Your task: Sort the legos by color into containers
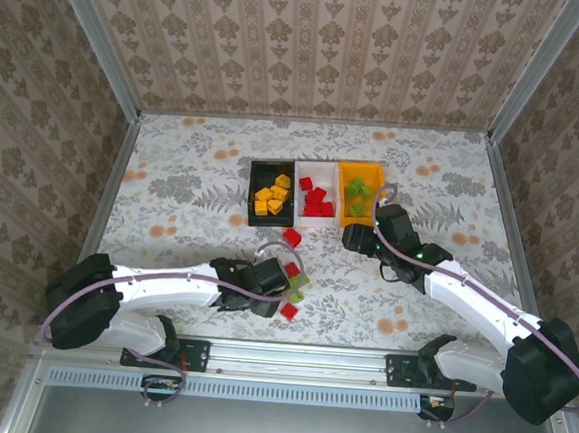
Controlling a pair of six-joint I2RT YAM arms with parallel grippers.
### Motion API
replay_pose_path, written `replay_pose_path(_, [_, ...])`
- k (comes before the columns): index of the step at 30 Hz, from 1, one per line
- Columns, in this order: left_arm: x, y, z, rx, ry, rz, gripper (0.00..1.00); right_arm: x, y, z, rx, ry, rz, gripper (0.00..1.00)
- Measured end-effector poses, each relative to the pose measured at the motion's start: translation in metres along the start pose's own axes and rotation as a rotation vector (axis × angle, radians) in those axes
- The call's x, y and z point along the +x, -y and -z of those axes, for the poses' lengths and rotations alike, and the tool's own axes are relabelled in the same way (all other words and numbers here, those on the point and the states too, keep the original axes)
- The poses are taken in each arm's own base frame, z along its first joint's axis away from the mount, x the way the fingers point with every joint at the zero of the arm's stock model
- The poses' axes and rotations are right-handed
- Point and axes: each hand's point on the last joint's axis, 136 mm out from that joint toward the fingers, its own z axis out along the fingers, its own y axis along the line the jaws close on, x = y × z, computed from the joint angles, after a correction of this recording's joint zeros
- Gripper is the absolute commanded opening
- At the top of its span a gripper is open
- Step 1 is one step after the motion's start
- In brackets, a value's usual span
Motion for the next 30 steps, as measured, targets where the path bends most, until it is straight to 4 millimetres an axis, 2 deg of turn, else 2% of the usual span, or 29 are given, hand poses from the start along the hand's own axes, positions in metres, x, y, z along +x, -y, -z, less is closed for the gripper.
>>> replay_pose_path(10, [-0.007,0.014,0.010,0.048,0.023,-0.008,0.68,0.004,0.003,-0.001,0.006,-0.008,0.001,0.77])
replay_pose_path(19, [-0.012,0.034,0.006,0.073,0.024,-0.031,0.66,0.004,0.003,-0.002,0.007,-0.009,0.002,0.77])
replay_pose_path(23, [-0.010,0.032,-0.002,0.038,0.008,-0.036,0.60,0.004,0.003,-0.001,0.007,-0.008,0.002,0.77])
replay_pose_path(30, [-0.009,0.030,-0.009,0.012,0.002,-0.034,0.58,0.003,0.002,0.001,0.002,-0.001,0.004,0.77])
